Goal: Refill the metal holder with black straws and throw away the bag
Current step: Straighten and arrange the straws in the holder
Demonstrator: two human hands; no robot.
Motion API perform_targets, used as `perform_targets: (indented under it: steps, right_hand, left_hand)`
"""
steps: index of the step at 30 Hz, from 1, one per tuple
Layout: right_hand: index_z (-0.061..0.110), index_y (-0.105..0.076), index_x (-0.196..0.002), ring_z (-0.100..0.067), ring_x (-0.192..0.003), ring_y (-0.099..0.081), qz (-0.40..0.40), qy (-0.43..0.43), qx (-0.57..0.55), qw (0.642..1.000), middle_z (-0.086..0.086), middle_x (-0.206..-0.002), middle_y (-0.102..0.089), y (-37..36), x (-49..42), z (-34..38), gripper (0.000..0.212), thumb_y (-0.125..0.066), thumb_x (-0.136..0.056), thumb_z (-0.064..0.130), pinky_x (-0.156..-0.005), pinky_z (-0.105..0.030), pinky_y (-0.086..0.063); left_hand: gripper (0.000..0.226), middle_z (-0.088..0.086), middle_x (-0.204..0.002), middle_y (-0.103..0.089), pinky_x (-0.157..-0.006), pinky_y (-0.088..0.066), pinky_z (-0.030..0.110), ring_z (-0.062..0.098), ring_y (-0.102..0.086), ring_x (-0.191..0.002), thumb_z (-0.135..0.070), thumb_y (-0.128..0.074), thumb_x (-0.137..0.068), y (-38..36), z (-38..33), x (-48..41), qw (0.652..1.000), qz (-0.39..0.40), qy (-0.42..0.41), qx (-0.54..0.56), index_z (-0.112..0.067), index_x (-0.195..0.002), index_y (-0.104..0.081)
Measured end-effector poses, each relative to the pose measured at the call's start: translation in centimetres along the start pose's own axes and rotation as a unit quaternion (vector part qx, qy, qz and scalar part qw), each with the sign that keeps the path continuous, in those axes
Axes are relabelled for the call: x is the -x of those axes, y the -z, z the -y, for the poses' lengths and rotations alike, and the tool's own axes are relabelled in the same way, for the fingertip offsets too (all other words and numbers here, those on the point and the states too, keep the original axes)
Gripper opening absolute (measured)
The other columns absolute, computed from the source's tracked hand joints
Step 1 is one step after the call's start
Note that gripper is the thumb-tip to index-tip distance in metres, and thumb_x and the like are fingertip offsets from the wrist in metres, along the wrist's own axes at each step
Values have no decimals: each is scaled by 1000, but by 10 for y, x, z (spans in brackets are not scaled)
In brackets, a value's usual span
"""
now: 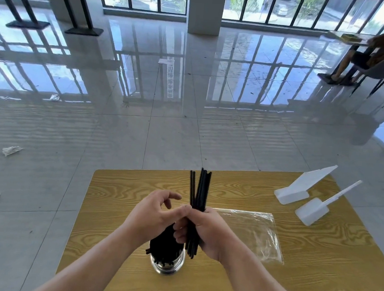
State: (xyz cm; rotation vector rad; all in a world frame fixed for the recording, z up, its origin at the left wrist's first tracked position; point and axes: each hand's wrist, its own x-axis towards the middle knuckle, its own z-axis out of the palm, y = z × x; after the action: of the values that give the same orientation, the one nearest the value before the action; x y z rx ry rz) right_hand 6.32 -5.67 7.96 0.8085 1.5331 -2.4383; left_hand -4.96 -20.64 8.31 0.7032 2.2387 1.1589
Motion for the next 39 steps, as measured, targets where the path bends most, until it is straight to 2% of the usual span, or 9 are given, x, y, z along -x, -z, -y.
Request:
perform_targets:
  steps: [3, 6, 10, 14, 22, 26, 31, 36, 39]
  right_hand:
    - [15, -83, -88, -22, -57, -64, 75, -27, 46, 996, -12, -74, -70, -7, 2, -1, 23, -82, -93, 38, -55, -32, -55]
    - [15, -80, -89, -16, -51, -52, 123, -44, 60, 990, -6, -67, -60, -12, 1, -1, 21, -83, -90, 35, -51, -28, -46]
    - [17, -70, -87, -14, -50, -46, 121, -41, 56, 990, -4, -67, -55, -13, 1, 0, 21, -84, -86, 33, -50, -27, -40]
    - [18, -64, -89, -12, -50, -44, 108, -32, 60, 992, -1, -66, -54, -13, 1, -1, 22, -81, -91, 31, -49, -26, -37]
    - [15, -63, -93, -12, -48, -49, 70, 6, 142, 987, 1, -63, -56, -14, 0, 1, 22, -76, -96, 33, -49, -24, -42]
    - [18, -68, -90, -13, -58, -62, 0, 73, 360, 930, 2, -68, -68, -15, -3, 4, 20, -65, -98, 36, -61, -32, -53]
    - [24, -71, -90, -17, -75, -69, -38, 170, 490, 854, -1, -87, -73, -11, -7, 7, 17, -67, -91, 40, -69, -42, -60]
    - [38, -70, -96, -5, -80, -63, -38, 168, 503, 847, 9, -84, -69, -2, -10, 5, 20, -67, -90, 56, -62, -20, -52]
    - [51, -63, -84, 3, -69, -61, -42, 160, 492, 855, 10, -80, -68, 2, -13, -2, 9, -70, -87, 57, -58, -15, -49]
  left_hand:
    - [64, 10, -85, -78, -59, -53, 33, 18, -67, -62, -85, -78, -68, 1, -20, -3, 985, 72, 36, 152, -30, -100, -77]
    - [45, 4, -81, -80, -52, -50, 28, 21, -66, -62, -67, -79, -79, 3, -29, -6, 984, 66, 56, 152, -24, -91, -76]
    - [36, 12, -93, -81, -85, -62, 46, 31, -78, -89, -56, -72, -87, 5, -26, -7, 983, 59, 57, 164, -21, -89, -73]
    - [41, 0, -78, -71, -82, -58, 49, 20, -69, -77, -54, -70, -87, 4, -23, -7, 982, 46, 55, 172, -13, -90, -68]
    - [42, -11, -66, -60, -67, -49, 32, 7, -58, -64, -55, -64, -91, 4, -21, -8, 993, 28, 10, 117, -15, -82, -60]
    - [35, -17, -62, -57, -59, -41, 22, 2, -53, -58, -52, -57, -103, 5, -17, -8, 999, 13, -48, 11, -26, -79, -54]
    - [33, -25, -78, -65, -59, -39, 23, 3, -60, -67, -68, -43, -95, 9, -22, -6, 990, -6, -110, -91, -40, -80, -51]
    - [28, -28, -90, -67, -61, -43, 24, 1, -64, -78, -67, -44, -94, 11, -14, -5, 986, -5, -118, -116, -43, -85, -56]
    - [26, -29, -93, -67, -63, -48, 26, 0, -65, -81, -65, -47, -92, 6, -3, -2, 986, 8, -101, -129, -42, -88, -57]
